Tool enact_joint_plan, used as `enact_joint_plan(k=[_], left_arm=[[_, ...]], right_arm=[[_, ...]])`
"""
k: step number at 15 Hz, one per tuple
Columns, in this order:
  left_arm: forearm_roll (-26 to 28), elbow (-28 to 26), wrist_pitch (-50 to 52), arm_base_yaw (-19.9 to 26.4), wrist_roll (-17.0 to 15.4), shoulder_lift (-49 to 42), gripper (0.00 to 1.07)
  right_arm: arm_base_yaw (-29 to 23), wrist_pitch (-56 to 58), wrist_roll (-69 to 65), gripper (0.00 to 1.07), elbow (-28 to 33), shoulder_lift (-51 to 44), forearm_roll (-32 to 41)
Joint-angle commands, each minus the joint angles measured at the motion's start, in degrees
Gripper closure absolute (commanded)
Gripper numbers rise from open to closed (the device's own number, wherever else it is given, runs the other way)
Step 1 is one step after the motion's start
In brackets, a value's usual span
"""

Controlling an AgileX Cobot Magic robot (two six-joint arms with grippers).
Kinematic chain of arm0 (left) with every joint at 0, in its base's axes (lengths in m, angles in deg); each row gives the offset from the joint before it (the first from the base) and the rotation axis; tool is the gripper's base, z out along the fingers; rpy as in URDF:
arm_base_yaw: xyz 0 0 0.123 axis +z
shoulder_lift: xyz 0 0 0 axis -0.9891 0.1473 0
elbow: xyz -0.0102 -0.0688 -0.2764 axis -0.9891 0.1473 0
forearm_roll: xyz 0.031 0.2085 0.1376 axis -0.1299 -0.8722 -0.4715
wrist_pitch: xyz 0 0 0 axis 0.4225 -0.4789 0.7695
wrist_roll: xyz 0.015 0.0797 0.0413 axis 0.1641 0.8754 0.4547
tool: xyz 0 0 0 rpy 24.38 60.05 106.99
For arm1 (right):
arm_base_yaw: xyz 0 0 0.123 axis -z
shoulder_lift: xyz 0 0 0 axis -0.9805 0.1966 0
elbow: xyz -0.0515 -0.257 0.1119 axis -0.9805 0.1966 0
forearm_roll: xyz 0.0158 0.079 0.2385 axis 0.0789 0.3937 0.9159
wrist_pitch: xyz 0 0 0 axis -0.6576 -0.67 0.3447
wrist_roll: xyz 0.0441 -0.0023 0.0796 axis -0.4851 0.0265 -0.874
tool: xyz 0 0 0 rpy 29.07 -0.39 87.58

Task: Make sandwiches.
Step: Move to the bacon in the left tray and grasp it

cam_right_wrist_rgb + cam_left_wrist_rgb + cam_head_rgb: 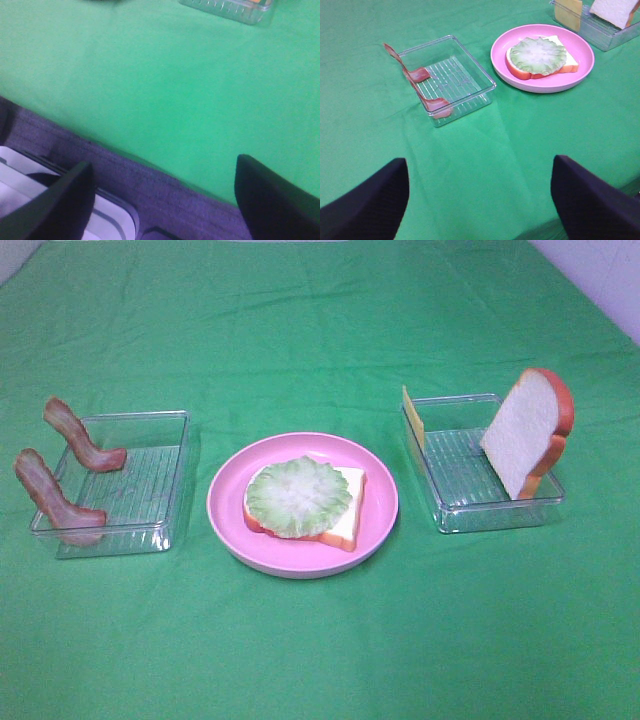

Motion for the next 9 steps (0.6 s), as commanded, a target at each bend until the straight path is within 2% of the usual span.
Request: enact_joint_plan(k=[1, 6, 9], left_arm=[[-0.40, 0.11, 0.63, -0.34, -0.23, -1.32, 0.32], [-0.80, 0.11, 0.63, -0.34, -0.23, -1.32, 0.32], [-5.79, -0.23, 0.74, -0.34, -11.57, 2.98, 0.32]], right_arm=[[-0.23, -3.04, 1.09, 0.35, 1.78, -8.02, -0.40], [-0.23, -6.65, 6.70, 0.35, 3.78, -22.23, -0.23], [-0.23, -6.02, 6.19, 0.35, 4.24, -24.06, 0.80]])
